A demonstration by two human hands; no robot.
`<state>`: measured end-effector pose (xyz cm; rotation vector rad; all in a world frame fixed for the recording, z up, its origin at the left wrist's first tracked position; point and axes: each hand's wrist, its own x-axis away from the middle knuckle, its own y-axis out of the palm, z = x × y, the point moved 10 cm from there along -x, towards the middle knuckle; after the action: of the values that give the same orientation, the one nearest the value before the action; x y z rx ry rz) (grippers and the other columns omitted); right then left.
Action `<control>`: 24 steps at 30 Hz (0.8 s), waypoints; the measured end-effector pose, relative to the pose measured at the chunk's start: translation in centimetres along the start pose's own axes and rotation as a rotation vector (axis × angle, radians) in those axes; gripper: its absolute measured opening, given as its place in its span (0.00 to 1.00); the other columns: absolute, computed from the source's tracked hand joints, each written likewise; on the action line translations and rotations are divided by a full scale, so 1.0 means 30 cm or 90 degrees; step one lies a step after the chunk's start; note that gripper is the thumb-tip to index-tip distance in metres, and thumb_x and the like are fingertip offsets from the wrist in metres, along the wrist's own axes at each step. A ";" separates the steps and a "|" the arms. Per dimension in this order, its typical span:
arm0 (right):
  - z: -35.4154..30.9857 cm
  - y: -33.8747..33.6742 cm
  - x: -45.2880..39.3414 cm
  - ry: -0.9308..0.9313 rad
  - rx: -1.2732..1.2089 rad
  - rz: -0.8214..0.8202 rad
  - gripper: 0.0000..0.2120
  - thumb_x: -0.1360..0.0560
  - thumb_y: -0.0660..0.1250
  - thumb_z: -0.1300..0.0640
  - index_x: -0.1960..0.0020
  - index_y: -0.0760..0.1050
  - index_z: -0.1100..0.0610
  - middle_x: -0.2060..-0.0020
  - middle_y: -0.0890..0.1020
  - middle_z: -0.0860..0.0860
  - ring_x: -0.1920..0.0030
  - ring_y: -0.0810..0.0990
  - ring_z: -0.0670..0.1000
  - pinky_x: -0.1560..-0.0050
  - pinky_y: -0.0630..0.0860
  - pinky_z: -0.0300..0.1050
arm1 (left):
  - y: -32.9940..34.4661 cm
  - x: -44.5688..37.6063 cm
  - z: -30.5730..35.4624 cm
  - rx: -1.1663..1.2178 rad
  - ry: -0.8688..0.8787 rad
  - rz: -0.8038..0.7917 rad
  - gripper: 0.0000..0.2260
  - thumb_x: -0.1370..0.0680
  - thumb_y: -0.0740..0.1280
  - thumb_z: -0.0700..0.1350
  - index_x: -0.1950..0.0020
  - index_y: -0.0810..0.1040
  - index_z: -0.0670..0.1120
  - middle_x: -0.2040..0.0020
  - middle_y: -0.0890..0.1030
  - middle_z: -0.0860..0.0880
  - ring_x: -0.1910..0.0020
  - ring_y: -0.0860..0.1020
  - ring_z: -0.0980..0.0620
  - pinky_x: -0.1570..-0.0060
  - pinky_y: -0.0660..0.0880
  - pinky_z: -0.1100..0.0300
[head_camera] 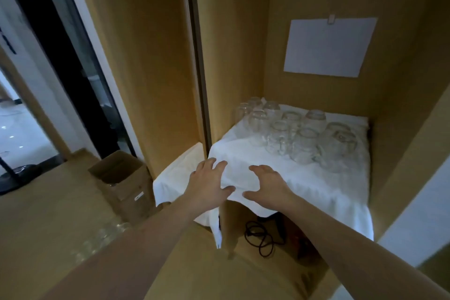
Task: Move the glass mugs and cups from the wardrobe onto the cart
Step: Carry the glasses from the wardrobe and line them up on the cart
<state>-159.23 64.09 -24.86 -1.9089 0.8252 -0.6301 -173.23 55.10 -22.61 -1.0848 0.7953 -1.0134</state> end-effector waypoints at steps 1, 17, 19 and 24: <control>0.010 -0.020 -0.019 0.018 0.001 0.013 0.41 0.27 0.71 0.38 0.20 0.58 0.49 0.24 0.64 0.51 0.26 0.65 0.56 0.28 0.67 0.54 | -0.009 -0.045 0.001 0.004 0.018 -0.001 0.34 0.22 0.66 0.64 0.20 0.60 0.54 0.19 0.59 0.46 0.21 0.57 0.42 0.26 0.64 0.42; 0.015 -0.185 -0.235 0.199 -0.025 0.182 0.40 0.27 0.73 0.40 0.21 0.61 0.50 0.24 0.66 0.52 0.27 0.68 0.55 0.30 0.70 0.50 | -0.153 -0.507 -0.005 0.045 0.251 -0.004 0.33 0.23 0.67 0.62 0.21 0.62 0.53 0.22 0.63 0.47 0.24 0.60 0.43 0.30 0.67 0.46; 0.022 -0.188 -0.255 0.213 -0.029 0.187 0.40 0.27 0.73 0.40 0.21 0.61 0.50 0.24 0.66 0.52 0.27 0.68 0.55 0.30 0.69 0.49 | -0.156 -0.544 -0.008 0.053 0.258 -0.013 0.33 0.22 0.67 0.62 0.21 0.62 0.53 0.22 0.63 0.47 0.24 0.60 0.43 0.29 0.66 0.47; 0.067 -0.252 -0.337 0.234 -0.028 0.201 0.40 0.28 0.73 0.40 0.21 0.62 0.49 0.24 0.67 0.51 0.28 0.69 0.54 0.30 0.70 0.50 | -0.163 -0.657 0.026 0.086 0.271 -0.038 0.33 0.22 0.67 0.61 0.20 0.61 0.52 0.21 0.62 0.47 0.23 0.60 0.44 0.27 0.65 0.46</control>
<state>-162.13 75.46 -19.83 -1.6731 1.3519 -0.7799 -180.68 73.15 -16.98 -0.7885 1.0216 -1.3546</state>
